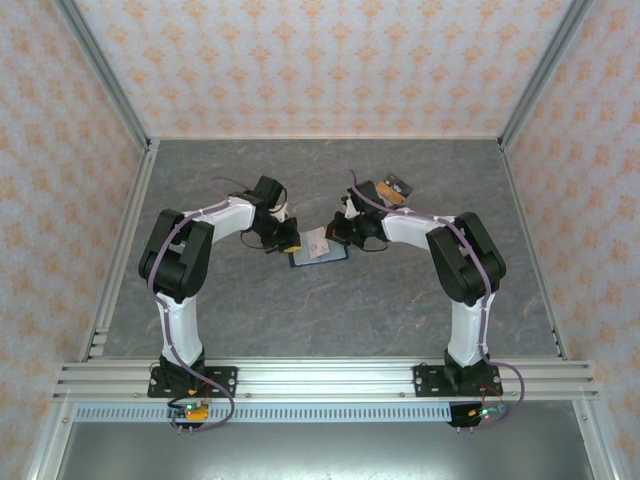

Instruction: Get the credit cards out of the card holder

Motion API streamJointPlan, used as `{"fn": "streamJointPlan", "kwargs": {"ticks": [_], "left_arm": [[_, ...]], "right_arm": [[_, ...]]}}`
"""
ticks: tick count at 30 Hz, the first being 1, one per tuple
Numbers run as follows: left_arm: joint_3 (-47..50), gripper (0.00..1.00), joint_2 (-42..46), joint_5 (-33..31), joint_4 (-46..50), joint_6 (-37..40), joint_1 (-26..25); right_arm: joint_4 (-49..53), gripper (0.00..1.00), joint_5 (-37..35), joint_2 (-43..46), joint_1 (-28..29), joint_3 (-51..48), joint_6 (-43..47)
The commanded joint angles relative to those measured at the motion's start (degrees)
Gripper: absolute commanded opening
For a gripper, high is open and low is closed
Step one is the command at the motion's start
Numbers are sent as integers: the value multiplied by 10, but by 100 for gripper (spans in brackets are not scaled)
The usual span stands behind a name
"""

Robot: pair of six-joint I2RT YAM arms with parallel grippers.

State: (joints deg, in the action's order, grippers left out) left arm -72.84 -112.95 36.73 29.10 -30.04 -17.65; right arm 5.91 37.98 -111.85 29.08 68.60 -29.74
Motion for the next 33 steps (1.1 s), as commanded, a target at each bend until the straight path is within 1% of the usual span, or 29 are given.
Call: {"fn": "streamJointPlan", "kwargs": {"ticks": [1,2,3,5,6,9,13,16,19,21,23,26,29,33], "left_arm": [[7,2,-30,-63,54,7,2],[7,2,-31,-62,55,7,2],[5,2,-32,-62,55,6,2],[5,2,-34,-61,55,6,2],[5,2,-34,-61,56,7,2],[6,2,-34,-61,58,6,2],[7,2,-35,-59,56,6,2],[6,2,-36,-57,55,5,2],[6,2,-36,-55,54,5,2],[5,2,-36,-55,54,5,2],[6,2,-35,-56,55,5,2],[6,2,-33,-56,57,6,2],[2,3,-26,-55,61,3,2],[-10,13,-6,-49,62,-1,2]], "right_arm": [[-16,4,19,9,-1,-6,4],[-15,13,27,4,-2,-2,0],[-13,20,30,-3,-2,2,-4],[-7,30,33,-15,-1,9,-9],[-2,34,32,-20,-1,13,-11],[-1,36,37,-32,-1,19,-11],[6,35,45,-41,-2,28,-6],[8,34,51,-46,-1,32,-2],[8,30,62,-52,-1,36,3],[10,24,60,-53,-2,37,6],[10,15,52,-49,-1,35,7],[18,6,22,-29,-1,30,14],[58,2,-31,5,-3,25,39],[134,0,-107,60,-5,27,108]]}}
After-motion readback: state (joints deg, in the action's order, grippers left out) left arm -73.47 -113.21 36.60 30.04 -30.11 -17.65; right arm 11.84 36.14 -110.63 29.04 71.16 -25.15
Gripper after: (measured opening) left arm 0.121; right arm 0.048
